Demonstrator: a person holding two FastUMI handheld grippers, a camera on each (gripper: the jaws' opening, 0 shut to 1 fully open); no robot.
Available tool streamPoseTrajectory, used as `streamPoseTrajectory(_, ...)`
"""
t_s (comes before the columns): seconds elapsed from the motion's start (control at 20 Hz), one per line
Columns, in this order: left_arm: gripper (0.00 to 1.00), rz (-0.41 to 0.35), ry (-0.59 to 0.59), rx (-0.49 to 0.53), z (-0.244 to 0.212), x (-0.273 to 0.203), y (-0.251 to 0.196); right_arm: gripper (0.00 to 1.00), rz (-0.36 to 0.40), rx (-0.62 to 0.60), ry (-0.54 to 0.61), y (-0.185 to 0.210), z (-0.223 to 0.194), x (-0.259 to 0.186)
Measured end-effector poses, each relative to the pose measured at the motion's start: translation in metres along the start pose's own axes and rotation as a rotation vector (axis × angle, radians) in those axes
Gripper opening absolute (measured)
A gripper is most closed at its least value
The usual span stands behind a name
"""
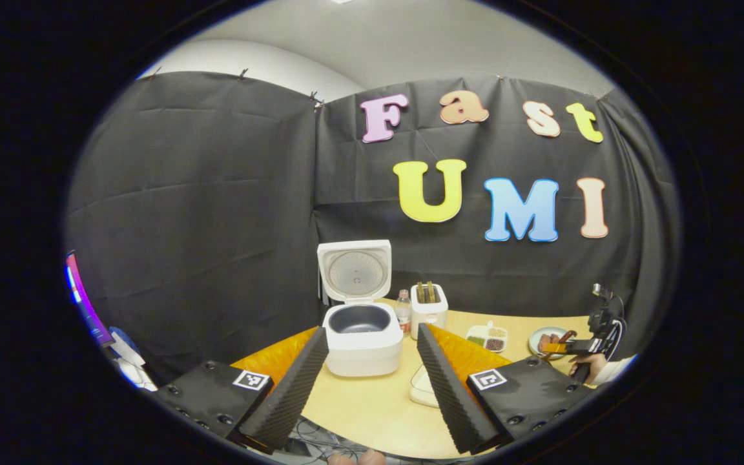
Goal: Close the left gripper, press the button to open the rice cooker; take a wooden spoon from the chopstick holder with the right hand, scoop a spoonful of rice and pour it into the rice cooker, then put the wooden spoon back into the chopstick holder.
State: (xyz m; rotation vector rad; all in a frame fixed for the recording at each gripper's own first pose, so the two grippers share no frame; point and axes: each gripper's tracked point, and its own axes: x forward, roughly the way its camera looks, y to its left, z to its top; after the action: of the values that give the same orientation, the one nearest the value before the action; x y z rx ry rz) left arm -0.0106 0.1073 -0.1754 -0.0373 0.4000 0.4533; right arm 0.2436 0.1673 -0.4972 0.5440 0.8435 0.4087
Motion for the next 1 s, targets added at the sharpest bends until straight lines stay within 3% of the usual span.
streamPoseTrajectory(0.05,0.98,-0.007,-0.002,-0.006,0.001,0.001,-0.003,0.24,-0.003,0.03,0.018,-0.005,-0.003,-0.005)
streamPoseTrajectory(0.1,0.99,-0.016,-0.002,-0.011,0.0,0.003,-0.006,0.4,0.009,0.06,0.025,-0.005,-0.005,-0.009)
streamPoseTrajectory(0.2,0.99,-0.035,0.001,-0.017,0.001,0.009,-0.013,0.47,0.036,0.096,0.019,-0.004,-0.006,-0.018)
streamPoseTrajectory(0.4,0.94,-0.079,-0.03,-0.025,0.012,0.023,-0.027,0.53,-0.027,0.072,-0.012,-0.022,-0.007,-0.042)
streamPoseTrajectory(0.55,0.94,-0.114,-0.067,-0.035,0.03,0.043,-0.033,0.56,-0.077,0.0,-0.209,-0.025,0.032,-0.079)
streamPoseTrajectory(0.6,0.94,-0.129,-0.084,-0.046,0.038,0.05,-0.035,0.63,-0.104,-0.047,-0.267,-0.022,0.042,-0.094)
streamPoseTrajectory(0.7,0.94,-0.153,-0.119,-0.045,0.052,0.069,-0.032,0.97,-0.131,-0.141,-0.313,-0.008,0.05,-0.121)
streamPoseTrajectory(0.85,0.94,-0.185,-0.157,-0.043,0.069,0.107,-0.016,0.96,-0.177,-0.227,-0.359,0.017,0.058,-0.156)
streamPoseTrajectory(1.0,0.94,-0.224,-0.197,-0.068,0.09,0.164,0.008,0.96,-0.216,-0.223,-0.39,0.051,0.052,-0.189)
